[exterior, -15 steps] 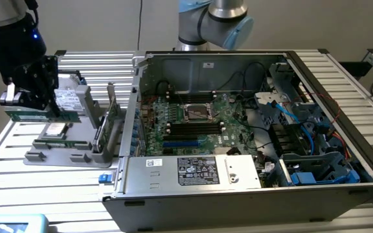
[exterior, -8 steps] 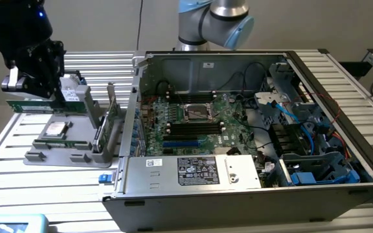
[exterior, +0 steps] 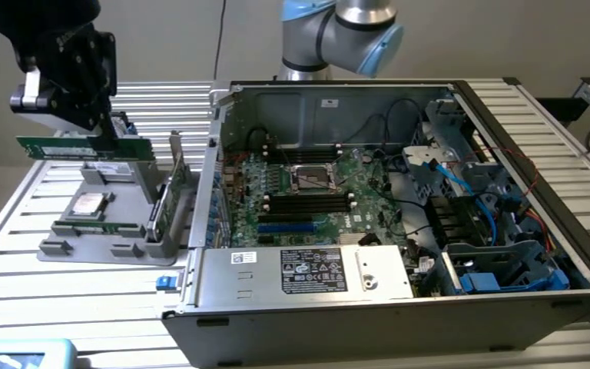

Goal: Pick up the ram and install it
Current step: 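Pick up the ram and move it above insertion slot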

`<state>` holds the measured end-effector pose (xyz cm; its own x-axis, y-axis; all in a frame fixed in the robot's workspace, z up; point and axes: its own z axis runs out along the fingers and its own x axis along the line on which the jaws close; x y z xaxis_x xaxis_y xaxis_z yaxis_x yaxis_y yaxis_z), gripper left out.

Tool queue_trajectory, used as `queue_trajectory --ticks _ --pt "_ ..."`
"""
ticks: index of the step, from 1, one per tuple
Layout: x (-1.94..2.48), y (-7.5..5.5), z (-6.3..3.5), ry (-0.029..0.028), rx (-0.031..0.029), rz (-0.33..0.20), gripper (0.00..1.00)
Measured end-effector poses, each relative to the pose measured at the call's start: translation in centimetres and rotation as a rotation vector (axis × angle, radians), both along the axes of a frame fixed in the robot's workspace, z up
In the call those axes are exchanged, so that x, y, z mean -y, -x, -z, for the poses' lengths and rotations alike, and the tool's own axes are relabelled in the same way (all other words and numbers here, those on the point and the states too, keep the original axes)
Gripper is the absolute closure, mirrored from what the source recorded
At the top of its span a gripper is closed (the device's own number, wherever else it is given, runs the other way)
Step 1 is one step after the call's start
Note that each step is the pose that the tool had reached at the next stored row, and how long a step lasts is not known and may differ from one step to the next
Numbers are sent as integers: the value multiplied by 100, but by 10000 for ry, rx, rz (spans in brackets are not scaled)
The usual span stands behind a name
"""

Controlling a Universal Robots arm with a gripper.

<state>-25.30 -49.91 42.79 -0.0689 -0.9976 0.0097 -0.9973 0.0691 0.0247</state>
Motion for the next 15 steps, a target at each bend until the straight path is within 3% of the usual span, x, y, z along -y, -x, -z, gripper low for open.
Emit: queue_trajectory --ticks 5,15 --pt "33 -215 -165 -6 -21 0 87" --pt "41 -667 -185 -24 -32 0 87"
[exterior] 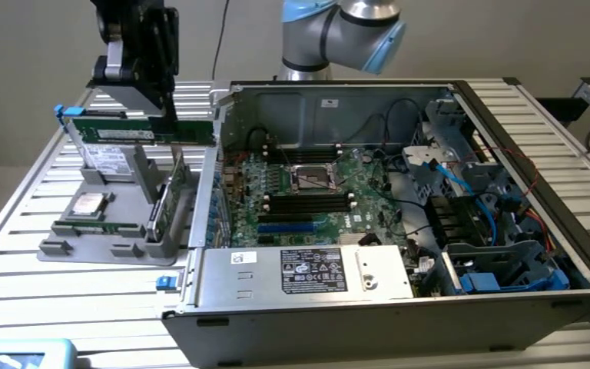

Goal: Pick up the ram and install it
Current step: 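Pick up the ram and move it above insertion slot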

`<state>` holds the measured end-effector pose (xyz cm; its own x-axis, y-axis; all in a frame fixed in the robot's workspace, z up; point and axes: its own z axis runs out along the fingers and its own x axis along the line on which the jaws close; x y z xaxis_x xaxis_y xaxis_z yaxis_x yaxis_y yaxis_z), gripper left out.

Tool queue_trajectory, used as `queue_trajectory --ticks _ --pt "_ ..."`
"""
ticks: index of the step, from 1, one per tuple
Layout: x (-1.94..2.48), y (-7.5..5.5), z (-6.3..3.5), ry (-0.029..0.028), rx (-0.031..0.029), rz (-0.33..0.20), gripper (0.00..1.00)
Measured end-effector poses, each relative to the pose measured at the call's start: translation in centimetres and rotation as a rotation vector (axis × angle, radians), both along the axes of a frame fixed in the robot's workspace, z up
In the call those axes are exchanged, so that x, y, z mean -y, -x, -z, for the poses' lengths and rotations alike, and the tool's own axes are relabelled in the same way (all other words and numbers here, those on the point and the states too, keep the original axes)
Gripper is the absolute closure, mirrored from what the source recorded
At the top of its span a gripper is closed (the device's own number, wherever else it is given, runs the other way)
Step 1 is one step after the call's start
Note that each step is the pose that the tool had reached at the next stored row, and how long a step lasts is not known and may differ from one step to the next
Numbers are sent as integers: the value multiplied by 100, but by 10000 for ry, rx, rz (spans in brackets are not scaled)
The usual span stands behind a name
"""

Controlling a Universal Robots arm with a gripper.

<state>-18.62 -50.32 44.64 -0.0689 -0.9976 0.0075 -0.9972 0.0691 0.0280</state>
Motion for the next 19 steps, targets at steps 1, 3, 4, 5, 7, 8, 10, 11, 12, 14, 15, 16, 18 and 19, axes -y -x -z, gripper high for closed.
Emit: queue_trajectory --ticks 1,3,4,5,7,8,10,11,12,14,15,16,18,19 --pt "0 -46 2 0 -1 0 87" --pt "0 -141 8 -1 0 -1 87" --pt "0 -185 12 -1 0 0 87" --pt "0 -230 16 0 -1 0 87" --pt "-7 -309 28 0 16 0 87" --pt "-13 -339 33 0 24 0 87" --pt "-27 -402 49 0 29 0 87" --pt "-35 -437 59 0 30 0 87" --pt "-51 -476 75 1 29 0 87" --pt "-98 -558 112 1 29 -1 87" --pt "-124 -598 131 0 29 0 87" --pt "-150 -638 149 1 29 0 87" --pt "-200 -722 178 16 29 0 87" --pt "-223 -765 188 32 29 0 87"
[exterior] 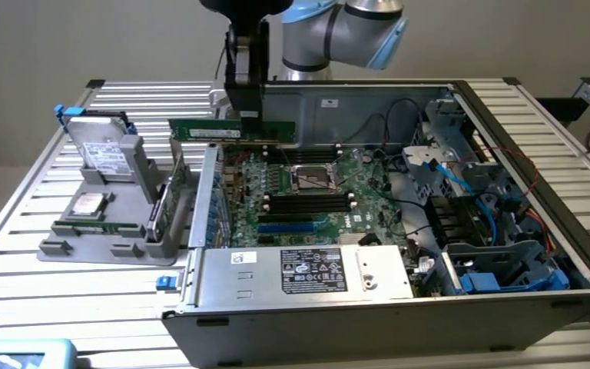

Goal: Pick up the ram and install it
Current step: 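Pick up the ram and move it above insertion slot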

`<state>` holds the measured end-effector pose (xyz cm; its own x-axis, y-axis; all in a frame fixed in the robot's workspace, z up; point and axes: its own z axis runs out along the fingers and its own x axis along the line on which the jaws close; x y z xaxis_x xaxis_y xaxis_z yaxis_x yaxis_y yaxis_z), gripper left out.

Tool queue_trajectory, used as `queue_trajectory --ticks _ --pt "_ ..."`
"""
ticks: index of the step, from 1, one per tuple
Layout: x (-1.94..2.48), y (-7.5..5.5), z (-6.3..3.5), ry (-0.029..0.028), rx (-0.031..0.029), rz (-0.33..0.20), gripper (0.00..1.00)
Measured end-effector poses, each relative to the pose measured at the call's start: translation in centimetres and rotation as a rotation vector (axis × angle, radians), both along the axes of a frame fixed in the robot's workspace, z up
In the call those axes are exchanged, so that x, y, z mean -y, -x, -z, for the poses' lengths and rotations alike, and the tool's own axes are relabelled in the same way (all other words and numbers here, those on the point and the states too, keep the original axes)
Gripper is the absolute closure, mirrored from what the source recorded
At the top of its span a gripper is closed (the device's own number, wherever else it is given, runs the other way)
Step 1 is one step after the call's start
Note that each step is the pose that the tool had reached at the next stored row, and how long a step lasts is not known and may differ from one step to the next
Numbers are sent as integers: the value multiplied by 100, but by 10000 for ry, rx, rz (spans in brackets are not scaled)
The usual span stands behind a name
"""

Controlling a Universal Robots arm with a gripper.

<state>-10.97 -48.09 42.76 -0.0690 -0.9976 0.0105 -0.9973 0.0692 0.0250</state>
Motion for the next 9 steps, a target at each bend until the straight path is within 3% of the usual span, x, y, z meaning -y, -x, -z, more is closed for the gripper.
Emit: queue_trajectory --ticks 5,9 --pt "-91 -188 24 91 99 0 87" --pt "-121 -337 34 114 267 0 87"
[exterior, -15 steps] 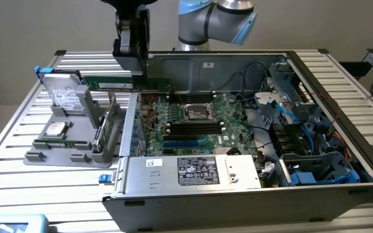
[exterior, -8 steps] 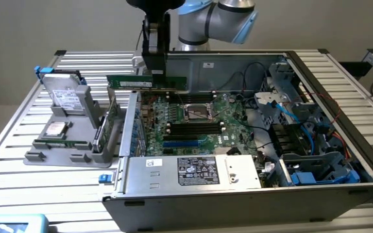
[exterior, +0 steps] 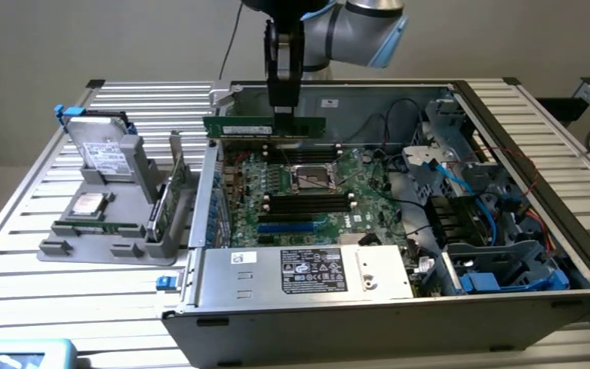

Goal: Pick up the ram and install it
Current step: 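Pick up the ram and move it above insertion slot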

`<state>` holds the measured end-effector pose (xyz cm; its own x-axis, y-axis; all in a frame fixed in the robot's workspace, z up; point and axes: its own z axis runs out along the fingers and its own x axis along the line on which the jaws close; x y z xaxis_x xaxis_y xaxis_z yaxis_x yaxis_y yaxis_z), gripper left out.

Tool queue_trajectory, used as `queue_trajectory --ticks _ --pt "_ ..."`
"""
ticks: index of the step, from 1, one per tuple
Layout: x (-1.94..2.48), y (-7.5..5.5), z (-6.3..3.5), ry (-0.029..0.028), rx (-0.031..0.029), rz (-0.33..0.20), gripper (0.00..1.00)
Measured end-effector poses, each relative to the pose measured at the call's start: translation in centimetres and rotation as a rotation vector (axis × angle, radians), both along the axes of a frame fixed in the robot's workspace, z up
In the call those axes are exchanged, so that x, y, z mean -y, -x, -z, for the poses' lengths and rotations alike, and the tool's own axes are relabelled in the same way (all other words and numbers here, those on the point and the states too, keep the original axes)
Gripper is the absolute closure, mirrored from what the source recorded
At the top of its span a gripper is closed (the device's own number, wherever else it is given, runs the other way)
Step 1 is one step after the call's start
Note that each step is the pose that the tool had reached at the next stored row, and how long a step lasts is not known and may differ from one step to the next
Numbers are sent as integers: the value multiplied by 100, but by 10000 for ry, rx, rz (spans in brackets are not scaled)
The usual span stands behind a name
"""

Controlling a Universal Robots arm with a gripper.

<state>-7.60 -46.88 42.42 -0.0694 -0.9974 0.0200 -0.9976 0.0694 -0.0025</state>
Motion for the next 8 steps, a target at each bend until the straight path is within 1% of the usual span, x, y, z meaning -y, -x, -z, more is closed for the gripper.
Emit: queue_trajectory --ticks 1,3,6,8 --pt "-4 -39 3 -1 35 1 87" --pt "-9 -122 7 1 78 0 87" --pt "-28 -249 22 0 123 1 87" --pt "-58 -336 43 0 135 0 87"
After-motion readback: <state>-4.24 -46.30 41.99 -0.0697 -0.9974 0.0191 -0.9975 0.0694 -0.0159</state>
